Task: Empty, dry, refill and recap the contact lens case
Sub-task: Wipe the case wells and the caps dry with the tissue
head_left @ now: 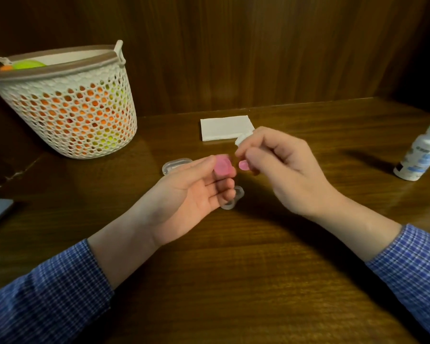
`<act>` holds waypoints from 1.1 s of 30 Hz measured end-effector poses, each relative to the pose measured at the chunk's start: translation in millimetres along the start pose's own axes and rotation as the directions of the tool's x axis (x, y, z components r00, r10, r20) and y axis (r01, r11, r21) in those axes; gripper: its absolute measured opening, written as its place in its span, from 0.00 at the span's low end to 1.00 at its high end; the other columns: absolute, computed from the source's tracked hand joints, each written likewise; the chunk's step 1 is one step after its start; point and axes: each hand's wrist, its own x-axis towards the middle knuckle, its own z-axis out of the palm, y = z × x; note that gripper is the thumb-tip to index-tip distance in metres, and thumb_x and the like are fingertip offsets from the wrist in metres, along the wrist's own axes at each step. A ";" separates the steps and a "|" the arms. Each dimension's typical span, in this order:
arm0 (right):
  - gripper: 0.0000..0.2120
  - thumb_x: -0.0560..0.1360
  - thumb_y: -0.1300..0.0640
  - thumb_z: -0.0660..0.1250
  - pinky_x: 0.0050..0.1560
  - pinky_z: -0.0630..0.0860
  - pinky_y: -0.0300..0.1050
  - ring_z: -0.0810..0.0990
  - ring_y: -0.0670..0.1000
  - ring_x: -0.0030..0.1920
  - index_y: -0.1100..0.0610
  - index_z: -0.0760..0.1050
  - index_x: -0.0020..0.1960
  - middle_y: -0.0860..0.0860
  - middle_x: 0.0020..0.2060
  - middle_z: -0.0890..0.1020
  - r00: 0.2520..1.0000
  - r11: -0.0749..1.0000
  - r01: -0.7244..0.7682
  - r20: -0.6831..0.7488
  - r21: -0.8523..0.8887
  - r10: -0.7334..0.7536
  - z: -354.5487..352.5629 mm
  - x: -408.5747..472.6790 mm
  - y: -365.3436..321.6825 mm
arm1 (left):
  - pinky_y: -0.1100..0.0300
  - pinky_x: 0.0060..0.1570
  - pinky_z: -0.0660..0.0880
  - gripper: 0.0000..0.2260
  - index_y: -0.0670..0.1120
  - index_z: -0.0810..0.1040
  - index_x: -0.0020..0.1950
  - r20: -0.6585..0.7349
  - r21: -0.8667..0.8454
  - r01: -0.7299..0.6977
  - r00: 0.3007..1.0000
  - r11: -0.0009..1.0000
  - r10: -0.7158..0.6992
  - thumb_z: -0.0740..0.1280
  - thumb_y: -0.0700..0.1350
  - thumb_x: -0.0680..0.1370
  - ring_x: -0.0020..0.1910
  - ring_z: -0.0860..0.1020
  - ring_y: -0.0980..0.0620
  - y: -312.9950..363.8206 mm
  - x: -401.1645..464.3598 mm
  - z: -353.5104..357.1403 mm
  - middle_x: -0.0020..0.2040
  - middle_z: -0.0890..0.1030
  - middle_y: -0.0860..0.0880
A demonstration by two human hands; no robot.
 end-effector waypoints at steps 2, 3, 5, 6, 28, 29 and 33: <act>0.06 0.82 0.65 0.62 0.40 0.76 0.46 0.79 0.60 0.42 0.57 0.75 0.56 0.52 0.42 0.82 0.992 0.979 -0.125 0.012 0.163 0.124 -2.6 1.1 -1.6 | 0.59 0.48 0.80 0.19 0.40 0.76 0.69 -0.039 -0.018 -0.011 0.999 1.000 0.011 0.66 0.46 0.80 0.45 0.81 0.53 0.2 0.6 -2.3 0.49 0.82 0.46; 0.07 0.82 0.65 0.62 0.38 0.76 0.44 0.79 0.59 0.41 0.56 0.72 0.58 0.52 0.41 0.82 0.983 0.957 -0.184 0.055 0.227 0.176 -2.9 1.2 -2.6 | 0.60 0.47 0.80 0.19 0.40 0.76 0.69 -0.041 -0.003 -0.016 0.999 1.000 0.015 0.65 0.46 0.80 0.45 0.81 0.54 0.5 0.7 -2.7 0.50 0.81 0.46; 0.10 0.82 0.65 0.65 0.37 0.78 0.41 0.80 0.54 0.38 0.57 0.70 0.62 0.52 0.40 0.84 0.965 0.939 -0.245 0.153 0.240 0.213 -2.4 0.4 -2.8 | 0.61 0.47 0.79 0.17 0.41 0.79 0.66 -0.023 0.067 -0.025 0.999 0.997 0.026 0.64 0.47 0.80 0.45 0.80 0.55 0.6 1.2 -2.7 0.49 0.81 0.47; 0.08 0.82 0.63 0.66 0.38 0.79 0.41 0.81 0.51 0.38 0.58 0.73 0.61 0.52 0.40 0.85 0.963 0.952 -0.242 0.168 0.187 0.212 -2.5 0.1 -3.0 | 0.61 0.48 0.79 0.17 0.41 0.81 0.64 -0.016 0.107 -0.032 0.999 0.994 0.033 0.65 0.48 0.80 0.45 0.80 0.55 0.3 1.4 -2.5 0.49 0.82 0.47; 0.08 0.78 0.50 0.73 0.36 0.83 0.38 0.85 0.51 0.36 0.49 0.83 0.40 0.50 0.32 0.86 0.924 0.926 -0.376 -0.094 -0.034 0.372 21.5 -9.0 -11.7 | 0.58 0.55 0.82 0.19 0.40 0.83 0.63 -0.086 0.680 -0.282 0.887 0.677 0.455 0.72 0.43 0.72 0.55 0.85 0.50 -8.5 -9.1 4.6 0.54 0.87 0.47; 0.09 0.78 0.50 0.72 0.37 0.84 0.40 0.85 0.51 0.35 0.50 0.82 0.39 0.50 0.31 0.85 0.915 0.919 -0.394 -0.105 -0.020 0.390 23.8 -10.4 -12.4 | 0.58 0.55 0.82 0.19 0.40 0.83 0.62 -0.045 0.730 -0.313 0.865 0.608 0.499 0.72 0.43 0.72 0.55 0.85 0.50 -9.6 -9.7 5.5 0.54 0.87 0.47; 0.06 0.78 0.50 0.71 0.39 0.78 0.31 0.82 0.41 0.42 0.46 0.79 0.42 0.42 0.33 0.82 0.947 0.931 -0.302 -0.175 -0.205 0.268 27.0 -13.2 -12.7 | 0.56 0.55 0.83 0.18 0.43 0.84 0.61 -0.113 0.692 -0.255 0.886 0.676 0.450 0.72 0.45 0.71 0.54 0.86 0.52 -9.8 -7.4 4.2 0.53 0.88 0.48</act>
